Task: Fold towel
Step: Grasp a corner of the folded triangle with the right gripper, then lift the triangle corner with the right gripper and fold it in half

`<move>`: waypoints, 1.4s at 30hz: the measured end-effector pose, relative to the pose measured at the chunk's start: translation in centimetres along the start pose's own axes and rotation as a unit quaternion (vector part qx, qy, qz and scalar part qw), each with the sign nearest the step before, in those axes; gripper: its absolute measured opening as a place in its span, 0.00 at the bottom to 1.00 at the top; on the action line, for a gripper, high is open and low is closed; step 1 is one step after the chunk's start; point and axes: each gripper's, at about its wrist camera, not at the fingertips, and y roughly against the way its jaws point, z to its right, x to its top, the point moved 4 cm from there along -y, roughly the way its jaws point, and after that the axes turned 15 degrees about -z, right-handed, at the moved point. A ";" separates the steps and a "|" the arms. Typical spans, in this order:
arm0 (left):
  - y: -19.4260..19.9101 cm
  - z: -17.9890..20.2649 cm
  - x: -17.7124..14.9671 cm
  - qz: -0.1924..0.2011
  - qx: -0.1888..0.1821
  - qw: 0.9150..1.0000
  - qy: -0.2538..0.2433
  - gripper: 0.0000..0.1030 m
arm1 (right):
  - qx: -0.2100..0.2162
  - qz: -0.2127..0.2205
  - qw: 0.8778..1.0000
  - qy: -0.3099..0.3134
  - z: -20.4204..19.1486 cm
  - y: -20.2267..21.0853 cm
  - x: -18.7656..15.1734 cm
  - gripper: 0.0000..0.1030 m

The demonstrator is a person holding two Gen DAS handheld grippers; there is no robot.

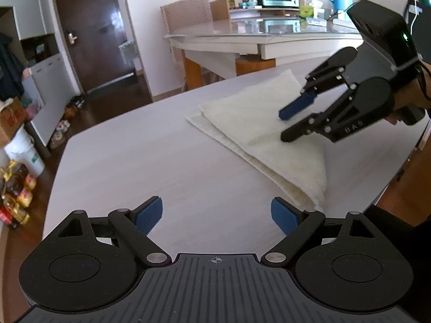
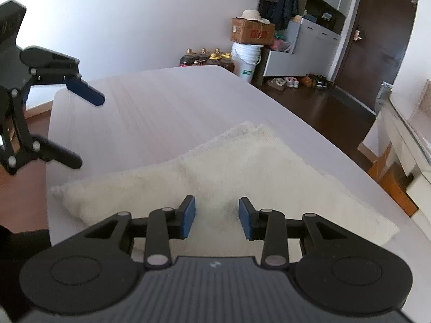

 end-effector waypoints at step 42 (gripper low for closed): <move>-0.7 2.0 3.6 0.019 0.009 0.999 -0.043 0.90 | -0.056 0.034 0.978 0.199 -13.9 6.8 -7.4 0.13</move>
